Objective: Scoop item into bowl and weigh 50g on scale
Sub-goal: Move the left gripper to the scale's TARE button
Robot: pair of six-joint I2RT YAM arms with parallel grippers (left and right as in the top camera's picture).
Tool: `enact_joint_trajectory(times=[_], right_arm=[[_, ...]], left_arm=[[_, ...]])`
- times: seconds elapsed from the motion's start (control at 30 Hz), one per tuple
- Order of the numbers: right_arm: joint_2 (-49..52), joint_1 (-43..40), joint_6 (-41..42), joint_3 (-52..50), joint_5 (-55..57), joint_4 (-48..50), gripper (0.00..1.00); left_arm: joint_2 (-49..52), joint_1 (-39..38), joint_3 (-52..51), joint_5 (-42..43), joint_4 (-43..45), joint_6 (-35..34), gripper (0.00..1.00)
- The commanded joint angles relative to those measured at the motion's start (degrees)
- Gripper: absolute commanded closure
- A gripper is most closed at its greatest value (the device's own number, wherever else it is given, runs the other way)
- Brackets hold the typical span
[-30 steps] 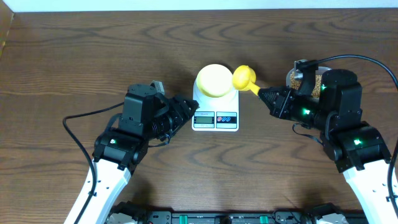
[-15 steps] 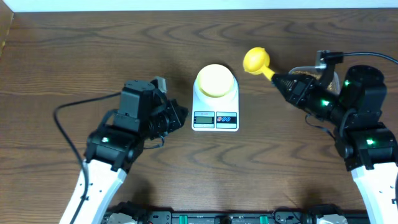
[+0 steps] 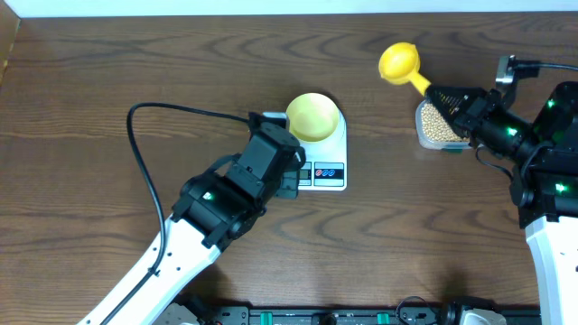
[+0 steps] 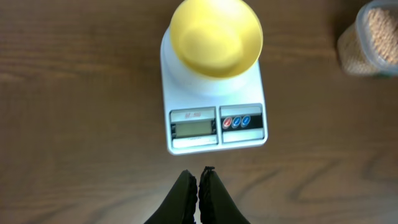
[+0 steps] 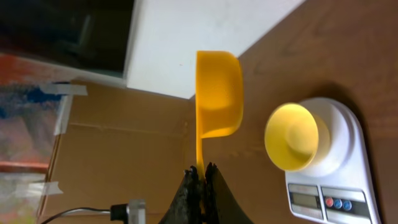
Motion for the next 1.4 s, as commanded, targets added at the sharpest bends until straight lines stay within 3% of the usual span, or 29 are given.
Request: enact_joint_trajectory(times=[0.0, 0.17, 0.3, 0.6, 0.97, 1.37], right_arm=[[-0.2, -0.3, -0.7, 0.8, -1.3, -0.9, 0.99], [-0.2, 1.3, -0.7, 0.8, 4.5, 0.3, 0.99], [-0.2, 1.5, -0.8, 0.8, 4.4, 1.2, 0.99], [-0.2, 1.5, -2.9, 0.8, 6.4, 1.0, 0.99], [-0.2, 1.5, -4.5, 0.8, 6.4, 1.0, 0.99], [-0.2, 1.5, -5.9, 0.8, 6.4, 1.2, 0.99]], left_arm=[[1.4, -0.8, 0.6, -2.6, 3.0, -1.7, 0.93], [5.1, -1.0, -0.5, -1.9, 4.9, 2.8, 0.93], [10.6, -1.0, -1.8, 9.7, 10.8, 9.1, 0.93], [20.4, -0.9, -1.8, 10.4, 12.1, 14.7, 0.93], [27.3, -0.9, -3.8, 10.7, 20.7, 14.8, 0.92], [33.2, -0.9, -3.8, 10.1, 24.1, 13.9, 0.93]])
